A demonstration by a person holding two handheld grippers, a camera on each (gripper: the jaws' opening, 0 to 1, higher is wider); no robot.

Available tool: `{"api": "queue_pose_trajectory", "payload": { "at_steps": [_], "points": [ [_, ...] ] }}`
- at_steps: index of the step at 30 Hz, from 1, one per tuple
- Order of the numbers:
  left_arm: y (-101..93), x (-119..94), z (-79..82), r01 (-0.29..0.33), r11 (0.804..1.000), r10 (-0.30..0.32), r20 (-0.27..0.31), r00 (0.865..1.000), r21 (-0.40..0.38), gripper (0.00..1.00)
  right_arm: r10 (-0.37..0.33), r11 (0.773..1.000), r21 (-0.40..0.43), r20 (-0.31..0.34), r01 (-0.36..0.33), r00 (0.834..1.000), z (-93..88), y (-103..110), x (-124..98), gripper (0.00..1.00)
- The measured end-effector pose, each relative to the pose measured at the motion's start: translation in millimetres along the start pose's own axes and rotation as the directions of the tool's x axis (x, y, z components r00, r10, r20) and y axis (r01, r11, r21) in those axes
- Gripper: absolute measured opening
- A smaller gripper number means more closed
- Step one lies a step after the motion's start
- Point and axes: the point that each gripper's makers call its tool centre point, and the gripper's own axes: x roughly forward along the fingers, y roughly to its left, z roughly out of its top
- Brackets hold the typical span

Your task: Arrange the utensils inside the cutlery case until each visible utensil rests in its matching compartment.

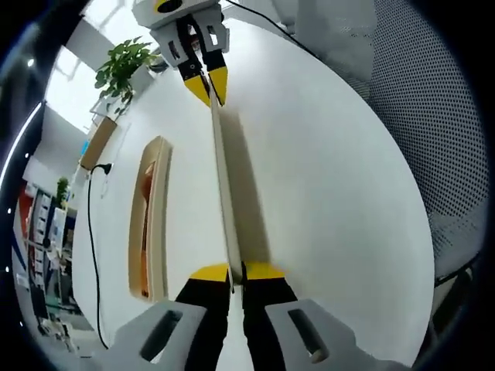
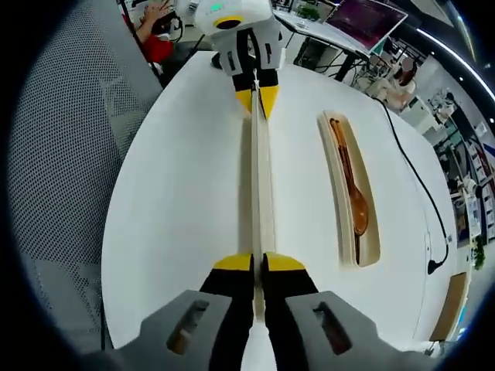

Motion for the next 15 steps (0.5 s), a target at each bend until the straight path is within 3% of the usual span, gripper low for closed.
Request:
{"api": "queue_pose_trajectory", "payload": {
  "at_steps": [3, 6, 15],
  "points": [
    [-2.1, -3.1, 3.7, 0.015, 0.999, -0.014, 0.017, 1.0, -0.031, 0.04, 0.009, 1.0, 0.015, 0.001, -0.009, 1.0, -1.1, -0.9, -0.5, 0.01],
    [-2.9, -7.4, 8.8, 0.038, 0.99, -0.03, 0.055, 0.998, -0.135, 0.04, 0.006, 1.0, 0.006, -0.003, -0.006, 1.0, -2.5, -3.3, -1.9, 0.01],
    [-11.6, -10.8, 16.8, 0.069, 0.99, -0.059, 0.075, 0.995, -0.126, 0.04, -0.034, 0.999, 0.008, -0.005, 0.034, 0.999, -4.1, -12.1, -2.7, 0.04]
  ]
}}
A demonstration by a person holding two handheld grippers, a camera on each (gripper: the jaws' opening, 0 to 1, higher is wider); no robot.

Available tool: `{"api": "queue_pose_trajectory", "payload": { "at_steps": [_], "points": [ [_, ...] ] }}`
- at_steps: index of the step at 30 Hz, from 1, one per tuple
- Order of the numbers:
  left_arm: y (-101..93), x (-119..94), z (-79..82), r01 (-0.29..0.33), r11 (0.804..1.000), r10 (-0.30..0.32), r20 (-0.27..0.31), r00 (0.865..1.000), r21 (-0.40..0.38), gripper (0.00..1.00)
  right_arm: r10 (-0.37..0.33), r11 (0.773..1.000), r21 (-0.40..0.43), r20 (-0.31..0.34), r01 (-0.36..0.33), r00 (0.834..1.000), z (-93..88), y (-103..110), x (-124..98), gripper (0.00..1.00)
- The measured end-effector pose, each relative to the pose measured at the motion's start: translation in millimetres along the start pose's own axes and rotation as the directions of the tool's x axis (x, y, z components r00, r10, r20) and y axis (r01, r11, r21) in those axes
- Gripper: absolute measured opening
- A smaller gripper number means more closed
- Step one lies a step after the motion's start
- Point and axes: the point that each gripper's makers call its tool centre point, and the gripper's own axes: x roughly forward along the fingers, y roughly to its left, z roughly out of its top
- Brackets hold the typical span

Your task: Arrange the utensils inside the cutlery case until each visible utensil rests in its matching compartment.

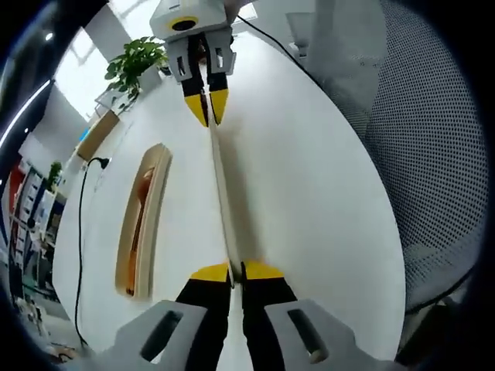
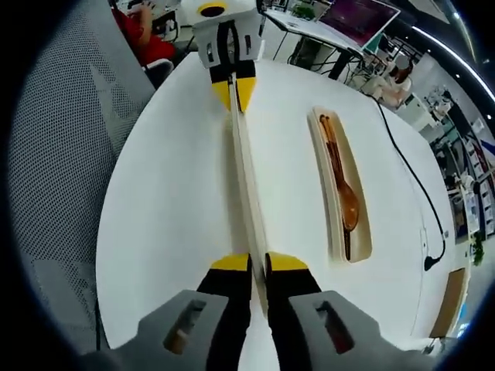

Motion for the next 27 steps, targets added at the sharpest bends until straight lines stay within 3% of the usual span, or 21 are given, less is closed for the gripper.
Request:
{"api": "queue_pose_trajectory", "payload": {
  "at_steps": [6, 9, 16, 22, 27],
  "points": [
    [-4.0, -1.4, 5.0, 0.013, 1.0, -0.013, 0.002, 1.0, 0.018, 0.03, -0.088, 0.996, 0.008, 0.007, 0.087, 0.996, -1.5, -10.4, 2.8, 0.06],
    [-4.1, -4.3, 9.9, 0.02, 1.0, -0.02, 0.018, 1.0, -0.019, 0.03, -0.135, 0.991, 0.016, 0.011, 0.135, 0.991, -1.4, -16.7, 2.2, 0.08],
    [-12.7, -7.1, 24.7, 0.029, 0.999, -0.03, 0.047, 0.998, 0.018, 0.03, -0.148, 0.989, 0.017, 0.0, 0.148, 0.989, -4.7, -11.0, 8.9, 0.12],
    [-15.4, -8.6, 28.5, 0.043, 0.999, -0.043, 0.059, 0.997, -0.008, 0.03, -0.177, 0.984, 0.034, 0.006, 0.177, 0.984, -4.5, -12.9, 8.6, 0.25],
    [-14.6, -10.8, 31.4, 0.06, 0.995, -0.054, 0.081, 0.995, -0.076, 0.03, -0.237, 0.969, 0.077, 0.035, 0.234, 0.971, -0.8, -20.6, 1.2, 0.39]
  ]
}}
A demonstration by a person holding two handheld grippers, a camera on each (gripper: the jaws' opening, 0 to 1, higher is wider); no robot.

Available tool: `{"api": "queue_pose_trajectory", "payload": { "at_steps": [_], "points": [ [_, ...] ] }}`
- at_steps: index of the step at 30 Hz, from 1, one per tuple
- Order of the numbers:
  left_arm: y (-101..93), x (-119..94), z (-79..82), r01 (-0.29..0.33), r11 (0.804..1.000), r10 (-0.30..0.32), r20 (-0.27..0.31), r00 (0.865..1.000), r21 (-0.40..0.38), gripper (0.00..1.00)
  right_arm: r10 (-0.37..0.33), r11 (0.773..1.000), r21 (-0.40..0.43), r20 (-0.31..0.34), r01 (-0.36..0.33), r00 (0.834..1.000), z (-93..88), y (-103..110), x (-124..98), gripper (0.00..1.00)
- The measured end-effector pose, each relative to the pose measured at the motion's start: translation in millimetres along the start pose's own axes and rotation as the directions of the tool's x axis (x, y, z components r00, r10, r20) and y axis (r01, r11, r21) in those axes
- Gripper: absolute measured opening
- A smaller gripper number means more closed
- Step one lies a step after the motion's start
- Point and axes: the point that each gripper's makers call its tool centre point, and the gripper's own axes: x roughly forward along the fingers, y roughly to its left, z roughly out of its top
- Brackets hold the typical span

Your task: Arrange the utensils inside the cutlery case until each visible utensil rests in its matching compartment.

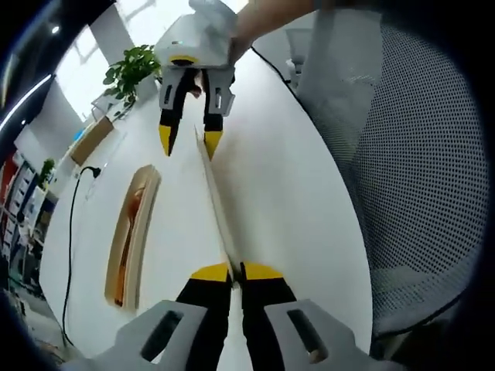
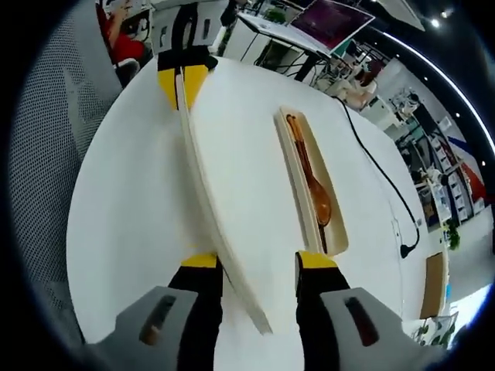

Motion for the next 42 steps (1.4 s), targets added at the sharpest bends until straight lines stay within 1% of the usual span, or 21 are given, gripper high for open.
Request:
{"api": "queue_pose_trajectory", "payload": {
  "at_steps": [3, 7, 9, 12, 15, 18, 20, 21, 22, 25, 26, 28, 30, 32, 34, 35, 37, 38, 39, 40, 42],
  "points": [
    [0.3, 0.3, 1.4, 0.004, 1.0, -0.004, 0.015, 1.0, -0.027, 0.03, -0.039, 0.999, 0.001, 0.023, 0.039, 0.999, 2.9, -4.4, -1.6, 0.48],
    [-0.4, 0.7, 3.9, 0.025, 0.996, -0.023, 0.028, 0.999, -0.08, 0.03, -0.055, 0.998, -0.032, 0.01, 0.055, 0.998, 3.1, -2.1, -1.0, 0.5],
    [-1.2, 0.4, 8.3, 0.042, 0.989, -0.034, 0.057, 0.998, -0.142, 0.03, -0.059, 0.997, -0.052, 0.004, 0.059, 0.998, 3.2, 0.6, 1.7, 0.51],
    [-2.2, -1.5, 14.0, 0.073, 0.964, -0.05, 0.096, 0.994, -0.257, 0.03, -0.055, 0.994, -0.09, -0.004, 0.054, 0.998, 5.8, 5.5, 6.6, 0.53],
    [-1.9, -2.8, 17.8, 0.11, 0.929, -0.064, 0.14, 0.988, -0.353, 0.03, -0.057, 0.992, -0.115, 0.005, 0.057, 0.998, 13.1, 6.4, 8.6, 0.54],
    [-0.4, -2.9, 15.7, 0.118, 0.919, -0.066, 0.148, 0.987, -0.377, 0.03, -0.069, 0.987, -0.141, 0.015, 0.07, 0.998, 18.5, 4.6, 8.8, 0.53],
    [-0.2, -3.3, 17.6, 0.132, 0.894, -0.064, 0.171, 0.983, -0.428, 0.03, -0.074, 0.984, -0.158, 0.019, 0.076, 0.997, 19.8, 4.2, 8.5, 0.53],
    [-1.6, -3.8, 18.9, 0.148, 0.877, -0.071, 0.182, 0.981, -0.457, 0.03, -0.076, 0.983, -0.165, 0.018, 0.078, 0.997, 19.7, 4.4, 8.6, 0.53],
    [-4.5, -4.3, 20.7, 0.184, 0.851, -0.094, 0.203, 0.975, -0.491, 0.03, -0.088, 0.98, -0.178, 0.014, 0.09, 0.996, 19.1, 4.1, 8.5, 0.55],
    [-3.0, -4.6, 20.2, 0.196, 0.834, -0.092, 0.22, 0.971, -0.516, 0.03, -0.117, 0.971, -0.21, 0.004, 0.115, 0.993, 16.9, 3.8, 10.1, 0.59],
    [-3.1, -4.6, 20.9, 0.207, 0.818, -0.094, 0.23, 0.969, -0.536, 0.03, -0.139, 0.956, -0.261, -0.007, 0.132, 0.99, 16.5, 1.4, 9.5, 0.58],
    [-3.2, -4.9, 23.9, 0.226, 0.785, -0.092, 0.253, 0.963, -0.577, 0.03, -0.141, 0.943, -0.307, -0.02, 0.128, 0.99, 15.5, 3.8, 11.4, 0.57],
    [-4.1, -5.4, 27.6, 0.257, 0.73, -0.092, 0.282, 0.955, -0.633, 0.03, -0.149, 0.941, -0.31, -0.025, 0.134, 0.989, 15.3, 4.7, 13.1, 0.57],
    [-5.1, -6.1, 30.5, 0.281, 0.699, -0.095, 0.304, 0.948, -0.658, 0.03, -0.143, 0.946, -0.296, -0.029, 0.128, 0.989, 15.5, 5.5, 14.0, 0.56],
    [-5.1, -6.1, 30.8, 0.298, 0.68, -0.098, 0.32, 0.942, -0.67, 0.03, -0.153, 0.941, -0.309, -0.019, 0.139, 0.988, 17.1, 6.4, 15.1, 0.54],
    [-8.0, -7.4, 32.1, 0.331, 0.638, -0.114, 0.339, 0.934, -0.696, 0.03, -0.17, 0.931, -0.332, -0.023, 0.153, 0.985, 16.7, 4.5, 14.9, 0.53],
    [-7.1, -9.4, 32.6, 0.359, 0.595, -0.118, 0.364, 0.924, -0.719, 0.03, -0.227, 0.889, -0.421, -0.062, 0.181, 0.972, 13.5, -0.6, 14.3, 0.49],
    [-6.1, -11.0, 33.5, 0.378, 0.562, -0.117, 0.382, 0.917, -0.736, 0.03, -0.232, 0.87, -0.462, -0.075, 0.173, 0.97, 11.2, 3.1, 15.9, 0.46],
    [-5.9, -12.0, 34.1, 0.388, 0.545, -0.116, 0.391, 0.913, -0.744, 0.03, -0.236, 0.852, -0.493, -0.061, 0.176, 0.97, 13.8, 4.8, 16.9, 0.44],
    [-4.6, -13.2, 34.1, 0.396, 0.529, -0.112, 0.401, 0.909, -0.751, 0.03, -0.241, 0.844, -0.505, -0.053, 0.183, 0.969, 14.9, 6.3, 17.1, 0.42],
    [-5.4, -13.8, 31.8, 0.411, 0.51, -0.126, 0.407, 0.905, -0.755, 0.03, -0.252, 0.843, -0.5, -0.044, 0.197, 0.967, 14.6, 7.2, 16.9, 0.41]
  ]
}}
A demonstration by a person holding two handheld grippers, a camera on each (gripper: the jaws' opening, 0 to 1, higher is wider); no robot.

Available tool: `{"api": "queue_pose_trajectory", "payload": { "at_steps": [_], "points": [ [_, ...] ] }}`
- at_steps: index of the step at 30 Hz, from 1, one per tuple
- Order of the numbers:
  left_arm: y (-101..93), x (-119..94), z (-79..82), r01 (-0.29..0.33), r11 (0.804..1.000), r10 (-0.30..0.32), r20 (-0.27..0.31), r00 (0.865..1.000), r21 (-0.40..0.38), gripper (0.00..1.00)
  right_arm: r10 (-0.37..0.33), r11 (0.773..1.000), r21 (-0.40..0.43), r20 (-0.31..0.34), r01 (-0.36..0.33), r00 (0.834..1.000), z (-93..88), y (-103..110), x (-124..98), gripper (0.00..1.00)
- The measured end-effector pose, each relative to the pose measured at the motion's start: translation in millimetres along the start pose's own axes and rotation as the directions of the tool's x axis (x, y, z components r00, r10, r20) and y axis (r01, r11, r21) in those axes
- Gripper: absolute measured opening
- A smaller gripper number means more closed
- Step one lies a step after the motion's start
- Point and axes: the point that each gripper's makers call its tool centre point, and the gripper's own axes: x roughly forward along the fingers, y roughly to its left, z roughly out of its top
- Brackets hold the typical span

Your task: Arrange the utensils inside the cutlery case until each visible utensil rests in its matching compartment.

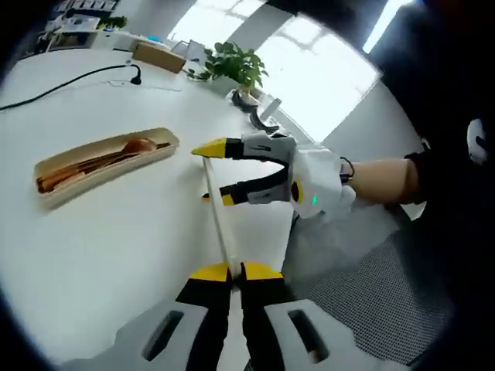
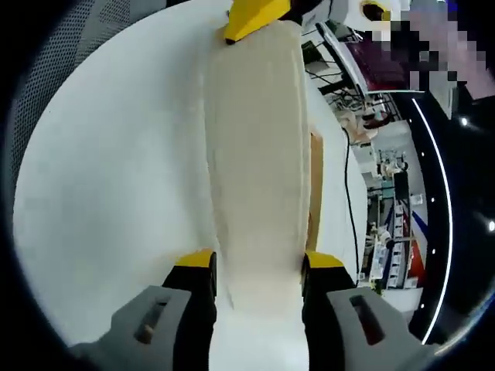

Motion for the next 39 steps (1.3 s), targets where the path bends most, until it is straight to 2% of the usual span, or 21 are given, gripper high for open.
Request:
{"api": "queue_pose_trajectory", "payload": {
  "at_steps": [4, 7, 9, 10, 15, 17, 19, 31, 33, 36, 38, 39],
  "points": [
    [-8.2, 0.4, 0.0, 0.043, 0.997, -0.043, 0.01, 0.999, -0.061, 0.03, -0.006, 1.0, 0.016, 0.008, 0.006, 1.0, -1.0, -1.7, 0.7, 0.4],
    [-6.0, 0.1, 0.6, 0.042, 0.996, -0.042, 0.011, 0.999, -0.074, 0.03, -0.012, 1.0, 0.02, 0.009, 0.012, 1.0, -0.9, -2.6, 0.6, 0.4],
    [-14.0, -1.4, 4.7, 0.091, 0.984, -0.087, 0.032, 0.996, -0.154, 0.03, -0.015, 1.0, 0.023, 0.013, 0.015, 1.0, -0.8, -3.2, 0.7, 0.4],
    [-14.6, -2.3, 6.0, 0.098, 0.981, -0.093, 0.036, 0.995, -0.168, 0.03, -0.013, 0.999, 0.03, 0.014, 0.013, 1.0, -1.3, -3.6, 0.7, 0.4],
    [-17.3, -7.3, 11.2, 0.126, 0.971, -0.116, 0.061, 0.991, -0.203, 0.03, -0.008, 0.999, 0.054, 0.026, 0.007, 1.0, -0.9, -3.7, 0.5, 0.4],
    [-18.9, -9.6, 9.9, 0.14, 0.968, -0.132, 0.054, 0.99, -0.209, 0.03, -0.003, 0.998, 0.062, 0.033, 0.001, 0.999, -0.5, -3.9, 0.3, 0.4],
    [-17.7, -12.3, 7.0, 0.136, 0.97, -0.13, 0.039, 0.991, -0.201, 0.03, 0.01, 0.994, 0.104, 0.063, -0.017, 0.998, 2.8, -3.4, 0.8, 0.41],
    [-16.9, -20.6, 7.2, 0.181, 0.952, -0.175, 0.044, 0.984, -0.247, 0.03, 0.031, 0.991, 0.129, 0.075, -0.04, 0.997, 4.7, -1.7, 0.6, 0.39],
    [-13.9, -21.7, 7.2, 0.179, 0.951, -0.171, 0.052, 0.984, -0.253, 0.03, 0.043, 0.99, 0.134, 0.07, -0.053, 0.997, 5.0, -1.2, 0.9, 0.39],
    [-6.9, -25.1, 12.9, 0.167, 0.949, -0.145, 0.099, 0.984, -0.268, 0.04, 0.045, 0.986, 0.159, 0.057, -0.053, 0.997, 3.3, -0.9, 0.8, 0.38],
    [2.8, -26.7, 17.1, 0.126, 0.955, -0.096, 0.125, 0.988, -0.268, 0.04, 0.052, 0.979, 0.192, 0.058, -0.062, 0.997, 1.4, -1.0, 1.1, 0.38],
    [12.5, -28.4, 20.5, 0.085, 0.958, -0.046, 0.147, 0.988, -0.272, 0.05, 0.054, 0.976, 0.209, 0.059, -0.066, 0.997, 0.5, -0.9, 1.2, 0.38]
  ]
}}
